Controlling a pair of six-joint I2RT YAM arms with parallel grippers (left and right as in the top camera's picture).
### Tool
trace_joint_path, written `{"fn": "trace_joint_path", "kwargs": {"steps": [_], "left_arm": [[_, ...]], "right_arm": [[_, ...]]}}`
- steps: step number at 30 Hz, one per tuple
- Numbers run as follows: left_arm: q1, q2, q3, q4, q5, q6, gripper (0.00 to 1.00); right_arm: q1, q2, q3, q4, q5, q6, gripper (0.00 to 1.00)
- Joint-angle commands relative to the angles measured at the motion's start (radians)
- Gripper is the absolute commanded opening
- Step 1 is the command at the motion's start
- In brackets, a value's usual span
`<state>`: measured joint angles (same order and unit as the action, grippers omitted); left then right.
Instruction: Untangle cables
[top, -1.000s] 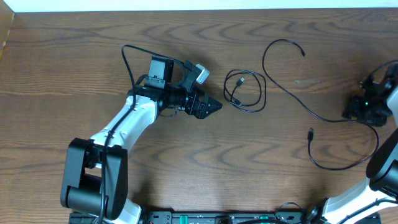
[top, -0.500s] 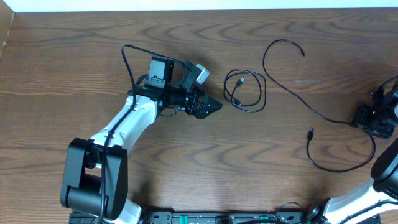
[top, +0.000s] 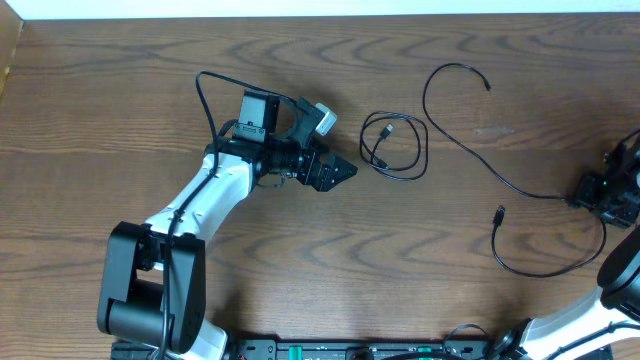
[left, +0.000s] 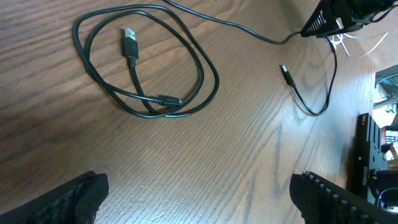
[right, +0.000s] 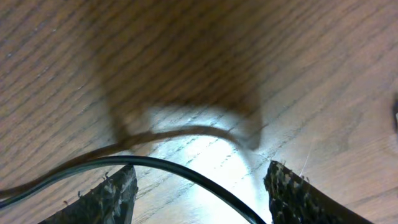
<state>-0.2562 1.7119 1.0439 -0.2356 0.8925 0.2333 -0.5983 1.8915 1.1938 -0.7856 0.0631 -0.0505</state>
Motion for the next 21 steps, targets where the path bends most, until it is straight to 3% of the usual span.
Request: {"fn": "trace_joint_path", "kwargs": {"steps": [1, 8, 17, 21], "left_arm": [[0.005, -0.013, 0.0, 0.001, 0.012, 0.021, 0.99], [0.005, -0.013, 0.0, 0.005, 0.013, 0.02, 0.99], [0.005, -0.013, 0.0, 0.005, 0.041, 0.016, 0.99], [0.004, -0.013, 0.0, 0.005, 0.043, 0.001, 0.99]], "right_arm": [[-0.004, 0.009, -0.045, 0.012, -0.086, 0.024, 0.63], [-0.003, 0.009, -0.158, 0.065, -0.292, -0.002, 0.59], [0.015, 0.009, -0.202, 0.09, -0.499, -0.034, 0.3], [0.032, 0.009, -0.202, 0.095, -0.579, -0.056, 0.01]]}}
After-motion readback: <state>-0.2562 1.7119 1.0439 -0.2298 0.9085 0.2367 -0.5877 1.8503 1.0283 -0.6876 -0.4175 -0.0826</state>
